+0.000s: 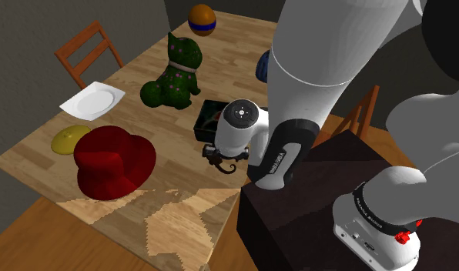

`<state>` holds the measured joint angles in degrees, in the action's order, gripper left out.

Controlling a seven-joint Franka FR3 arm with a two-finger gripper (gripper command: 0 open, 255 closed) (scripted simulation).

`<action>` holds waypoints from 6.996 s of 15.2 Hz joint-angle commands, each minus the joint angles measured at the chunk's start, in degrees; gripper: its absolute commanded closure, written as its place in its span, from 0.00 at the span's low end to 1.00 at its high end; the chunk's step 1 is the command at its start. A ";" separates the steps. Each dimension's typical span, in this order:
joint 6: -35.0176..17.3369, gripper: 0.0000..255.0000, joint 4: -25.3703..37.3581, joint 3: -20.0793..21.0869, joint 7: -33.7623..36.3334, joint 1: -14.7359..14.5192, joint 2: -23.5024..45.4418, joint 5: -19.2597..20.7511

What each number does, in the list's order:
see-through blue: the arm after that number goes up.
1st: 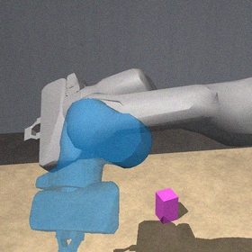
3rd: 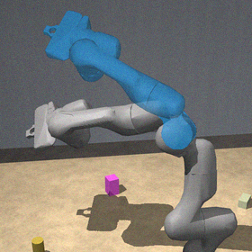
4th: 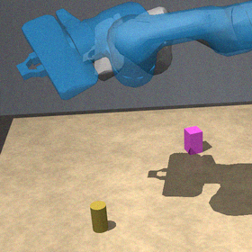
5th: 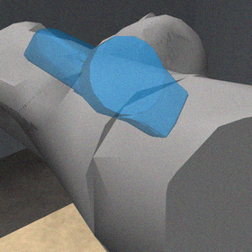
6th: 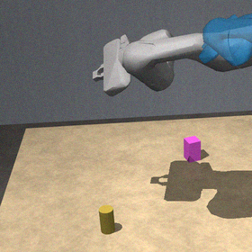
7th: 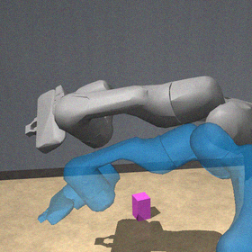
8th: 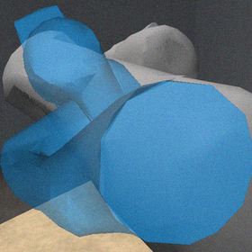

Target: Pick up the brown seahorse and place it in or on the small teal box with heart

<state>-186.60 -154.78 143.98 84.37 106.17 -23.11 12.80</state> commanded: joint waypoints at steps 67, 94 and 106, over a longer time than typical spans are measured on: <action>36.88 1.00 18.22 10.42 -35.83 14.41 6.33 -19.94; 44.91 1.00 38.16 9.92 -54.48 29.77 -6.29 -26.70; 40.55 1.00 39.01 12.51 -56.08 31.75 -11.66 -29.56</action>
<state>-146.00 -115.72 156.40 28.29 137.94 -34.65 -16.71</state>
